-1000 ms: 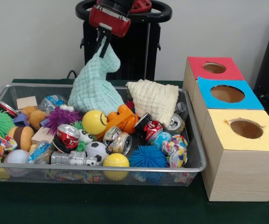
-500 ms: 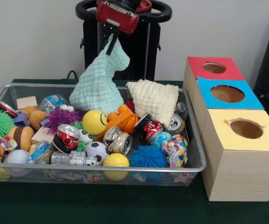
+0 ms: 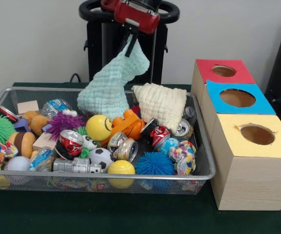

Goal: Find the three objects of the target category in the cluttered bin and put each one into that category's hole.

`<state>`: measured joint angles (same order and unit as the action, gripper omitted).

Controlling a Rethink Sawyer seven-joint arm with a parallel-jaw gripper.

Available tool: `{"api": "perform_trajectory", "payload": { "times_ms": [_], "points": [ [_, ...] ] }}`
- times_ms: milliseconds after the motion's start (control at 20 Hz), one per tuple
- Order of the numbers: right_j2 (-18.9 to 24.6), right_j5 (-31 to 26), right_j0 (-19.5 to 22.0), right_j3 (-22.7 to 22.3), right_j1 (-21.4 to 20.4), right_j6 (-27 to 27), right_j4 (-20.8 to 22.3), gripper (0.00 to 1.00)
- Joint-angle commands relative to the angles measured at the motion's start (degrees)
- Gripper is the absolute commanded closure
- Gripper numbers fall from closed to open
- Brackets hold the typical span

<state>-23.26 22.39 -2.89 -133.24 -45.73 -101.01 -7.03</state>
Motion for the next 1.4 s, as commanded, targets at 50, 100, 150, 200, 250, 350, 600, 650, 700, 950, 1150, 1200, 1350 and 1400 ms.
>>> {"api": "perform_trajectory", "payload": {
  "times_ms": [50, 100, 150, 200, 250, 350, 600, 650, 700, 950, 1150, 1200, 1350, 1400],
  "points": [
    [6.62, -2.02, 1.30, 6.24, 4.52, -12.58, -3.67, 1.00],
    [7.38, -0.87, 1.55, 6.60, 5.36, -13.08, -3.58, 1.00],
    [7.67, -0.21, 1.69, 6.62, 5.63, -13.29, -3.48, 1.00],
    [7.72, 0.53, 1.28, 6.88, 6.32, -13.46, -3.96, 1.00],
    [7.69, 0.87, 1.07, 7.15, 6.98, -13.49, -4.34, 1.00],
    [7.64, 1.40, 0.97, 7.54, 8.02, -13.53, -4.77, 1.00],
    [8.01, 3.31, -0.08, 9.35, 11.89, -13.82, -7.15, 1.00],
    [8.13, 3.47, 0.02, 9.49, 12.12, -13.79, -7.23, 1.00],
    [8.30, 3.89, -0.18, 9.65, 12.53, -13.99, -7.65, 1.00],
    [8.56, 3.64, 0.13, 9.52, 12.43, -13.67, -7.35, 1.00],
    [7.88, 2.63, -0.20, 9.76, 12.39, -12.57, -7.31, 1.00],
    [7.38, 2.66, -0.60, 9.86, 12.47, -12.22, -7.56, 1.00],
    [7.13, 2.26, -0.71, 9.89, 12.40, -11.89, -7.54, 1.00],
    [6.72, 2.20, -1.25, 9.99, 12.63, -11.73, -8.10, 1.00]
  ]
}}
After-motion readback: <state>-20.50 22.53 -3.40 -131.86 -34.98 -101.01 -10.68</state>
